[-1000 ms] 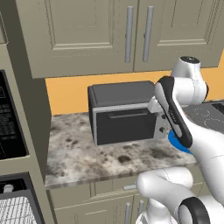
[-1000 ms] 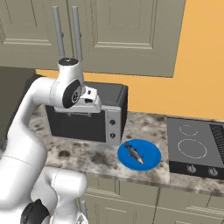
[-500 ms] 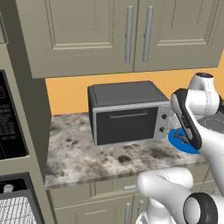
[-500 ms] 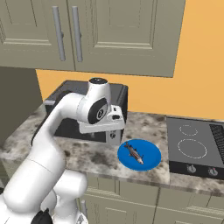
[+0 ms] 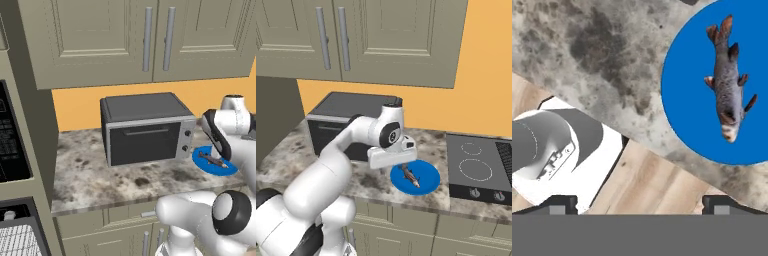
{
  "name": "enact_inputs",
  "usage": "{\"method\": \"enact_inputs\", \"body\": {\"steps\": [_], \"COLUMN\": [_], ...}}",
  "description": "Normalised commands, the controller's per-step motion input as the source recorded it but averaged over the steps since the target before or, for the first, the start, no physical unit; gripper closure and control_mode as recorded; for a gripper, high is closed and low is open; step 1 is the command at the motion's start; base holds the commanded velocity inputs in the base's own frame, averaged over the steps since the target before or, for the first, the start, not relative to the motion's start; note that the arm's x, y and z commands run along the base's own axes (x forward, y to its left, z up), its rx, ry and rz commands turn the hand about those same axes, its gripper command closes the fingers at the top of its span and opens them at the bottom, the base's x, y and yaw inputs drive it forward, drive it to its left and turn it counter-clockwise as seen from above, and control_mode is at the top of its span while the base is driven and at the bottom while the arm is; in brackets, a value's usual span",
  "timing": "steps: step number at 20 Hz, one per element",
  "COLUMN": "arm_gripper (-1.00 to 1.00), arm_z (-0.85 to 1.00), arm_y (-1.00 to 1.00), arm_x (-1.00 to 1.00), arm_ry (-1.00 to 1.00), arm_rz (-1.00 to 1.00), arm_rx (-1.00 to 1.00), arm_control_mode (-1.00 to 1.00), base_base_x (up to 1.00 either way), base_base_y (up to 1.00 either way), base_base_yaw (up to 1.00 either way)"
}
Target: Place the fish on the top rack of the oven, and slide the tray back inside. Close the oven door.
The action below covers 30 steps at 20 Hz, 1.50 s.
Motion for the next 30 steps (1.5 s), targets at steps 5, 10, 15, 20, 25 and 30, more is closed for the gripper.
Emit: {"method": "enact_inputs", "body": {"steps": [5, 10, 15, 20, 25, 30], "arm_gripper": [-1.00, -1.00, -1.00, -1.00, -1.00, -1.00], "arm_z": [-0.52, -0.53, -0.18, -0.12, -0.49, -0.64], "arm_y": [-0.46, -0.40, -0.16, -0.24, -0.06, 0.06], "arm_x": [0.10, 0.46, 0.62, 0.68, 0.38, 0.12], "arm_ry": [-0.04, -0.03, -0.01, 0.00, -0.06, -0.12], "arm_rz": [0.11, 0.02, 0.03, 0.09, 0.08, 0.02], "arm_rx": [0.00, 0.03, 0.05, 0.07, 0.01, 0.00], "arm_control_mode": [-1.00, -1.00, -1.00, -1.00, -1.00, -1.00], "base_base_x": [0.00, 0.00, 0.00, 0.00, 0.00, 0.00], "base_base_y": [0.00, 0.00, 0.00, 0.00, 0.00, 0.00], "base_base_yaw": [0.00, 0.00, 0.00, 0.00, 0.00, 0.00]}}
